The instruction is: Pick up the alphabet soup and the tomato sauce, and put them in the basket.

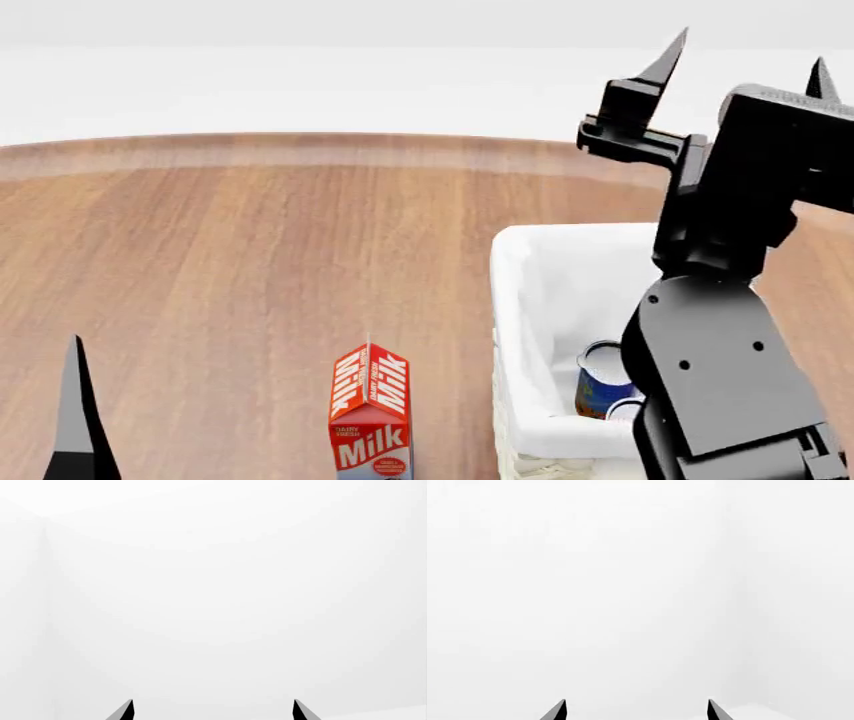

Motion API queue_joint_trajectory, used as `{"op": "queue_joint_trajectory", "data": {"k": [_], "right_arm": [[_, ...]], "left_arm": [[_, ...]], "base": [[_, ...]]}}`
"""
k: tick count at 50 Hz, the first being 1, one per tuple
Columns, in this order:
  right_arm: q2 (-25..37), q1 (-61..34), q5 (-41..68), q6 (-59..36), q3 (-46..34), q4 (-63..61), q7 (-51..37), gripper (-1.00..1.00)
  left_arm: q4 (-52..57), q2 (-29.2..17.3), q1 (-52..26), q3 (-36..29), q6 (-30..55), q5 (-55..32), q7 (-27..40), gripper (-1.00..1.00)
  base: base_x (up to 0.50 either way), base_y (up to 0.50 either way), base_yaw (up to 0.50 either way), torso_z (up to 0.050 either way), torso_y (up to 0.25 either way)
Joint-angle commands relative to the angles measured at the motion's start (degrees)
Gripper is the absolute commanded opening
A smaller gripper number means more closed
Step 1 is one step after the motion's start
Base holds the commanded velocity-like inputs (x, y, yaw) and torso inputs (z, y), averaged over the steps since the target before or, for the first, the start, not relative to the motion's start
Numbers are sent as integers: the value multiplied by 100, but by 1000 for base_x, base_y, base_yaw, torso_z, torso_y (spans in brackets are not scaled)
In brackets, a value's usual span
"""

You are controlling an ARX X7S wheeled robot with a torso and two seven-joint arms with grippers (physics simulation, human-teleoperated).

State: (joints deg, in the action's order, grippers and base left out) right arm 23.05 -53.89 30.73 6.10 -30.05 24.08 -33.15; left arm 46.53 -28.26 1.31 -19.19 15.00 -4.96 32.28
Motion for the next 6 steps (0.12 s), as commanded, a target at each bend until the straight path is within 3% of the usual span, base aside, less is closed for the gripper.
{"op": "queue_joint_trajectory", "data": {"k": [1,6], "right_arm": [[220,170,-911,522,-21,-825,-816,100],[315,219,-1291,611,-78,-1115,-1050,100]], "left_arm": [[19,-9,-7,-3,12,-7,10,100],[23,-17,5,1,6,-8,20,100]], "base": [[0,0,0,0,0],[0,0,0,0,0]]}}
